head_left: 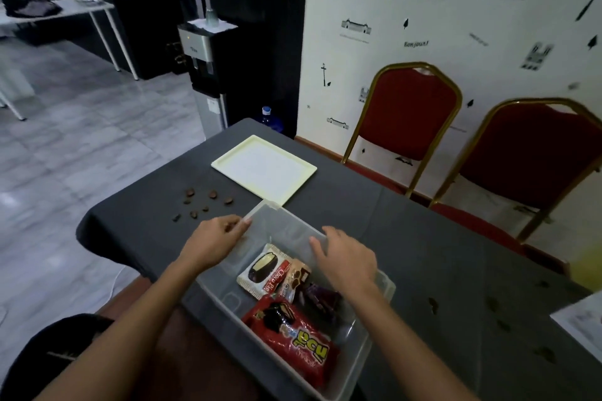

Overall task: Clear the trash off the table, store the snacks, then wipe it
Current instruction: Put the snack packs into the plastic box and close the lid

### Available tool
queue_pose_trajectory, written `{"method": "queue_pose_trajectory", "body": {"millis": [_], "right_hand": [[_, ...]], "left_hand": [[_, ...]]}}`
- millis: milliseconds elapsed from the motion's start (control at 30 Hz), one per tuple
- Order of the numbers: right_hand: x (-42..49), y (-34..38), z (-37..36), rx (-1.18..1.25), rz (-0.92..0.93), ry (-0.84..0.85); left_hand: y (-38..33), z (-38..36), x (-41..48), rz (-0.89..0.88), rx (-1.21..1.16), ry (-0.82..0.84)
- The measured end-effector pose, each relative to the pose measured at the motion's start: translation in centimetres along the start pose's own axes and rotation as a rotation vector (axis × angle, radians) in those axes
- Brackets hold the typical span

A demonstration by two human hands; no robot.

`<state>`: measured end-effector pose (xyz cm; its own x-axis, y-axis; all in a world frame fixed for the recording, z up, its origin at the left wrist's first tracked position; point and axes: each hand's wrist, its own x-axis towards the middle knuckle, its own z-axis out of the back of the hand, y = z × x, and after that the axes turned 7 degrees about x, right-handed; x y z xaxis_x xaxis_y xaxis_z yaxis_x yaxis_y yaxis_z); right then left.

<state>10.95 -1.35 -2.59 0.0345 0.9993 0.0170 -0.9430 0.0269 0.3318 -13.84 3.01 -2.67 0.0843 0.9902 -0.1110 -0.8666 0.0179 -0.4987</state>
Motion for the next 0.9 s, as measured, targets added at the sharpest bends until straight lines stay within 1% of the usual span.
{"method": "queue_pose_trajectory", "body": {"millis": [67,100,133,167,233,267,333,367,467,567,633,733,800,833,867,900], "right_hand": [[0.7,-0.3,-0.3,0.009,-0.007,-0.065],[0.7,-0.3,-0.5,0.009,-0.009,-0.072],[0.6,-0.2,-0.7,0.014,-0.011,-0.066],[0.4,-0.2,-0.9,0.015,-0.005,-0.063],[0.6,-0.3,-1.0,0.006,-0.006,-0.087],[0.7,-0.3,-1.0,-0.005,-0.008,-0.104],[0.6,-0.3,-1.0,-0.037,-0.015,-0.103],[0.5,-0.1,-1.1,-0.048,-0.024,-0.104],[0.4,0.4,-0.8,-0.054,-0.092,-0.104],[0.3,0.8,-0.6,-0.043,-0.155,-0.076],[0.2,1.1,-0.1,-0.045,-0.206,-0.041],[0.4,1.7,0.8,-0.017,-0.286,0.053],[0.7,1.7,1.6,0.158,-0.370,0.113],[1.0,1.6,2.2,0.284,-0.420,0.112],[1.3,1.6,2.8,0.402,-0.476,0.089],[1.8,1.8,3.3,0.499,-0.532,0.053]], "left_hand": [[-0.1,0.9,0.7,0.046,-0.234,0.218],[-0.2,1.4,1.3,0.059,-0.303,0.329],[-0.5,1.8,2.2,0.059,-0.325,0.392],[-0.7,1.9,3.3,0.054,-0.332,0.398],[-1.4,1.6,6.5,0.048,-0.319,0.335],[-1.5,1.1,8.3,0.007,-0.227,0.289],[-1.3,-0.2,11.5,-0.114,0.093,0.219],[-1.1,-0.9,12.8,-0.178,0.200,0.225],[0.3,-3.1,15.8,-0.346,0.417,0.281],[2.1,-5.4,17.6,-0.422,0.636,0.253],[2.6,-6.2,18.4,-0.458,0.691,0.171],[2.8,-6.1,19.3,-0.611,0.772,0.054],[2.4,-5.3,19.0,-0.670,0.752,0.025],[2.0,-4.9,18.8,-0.693,0.699,0.007],[1.2,-4.3,18.6,-0.718,0.630,-0.026],[0.2,-3.5,18.5,-0.732,0.580,-0.025]]}}
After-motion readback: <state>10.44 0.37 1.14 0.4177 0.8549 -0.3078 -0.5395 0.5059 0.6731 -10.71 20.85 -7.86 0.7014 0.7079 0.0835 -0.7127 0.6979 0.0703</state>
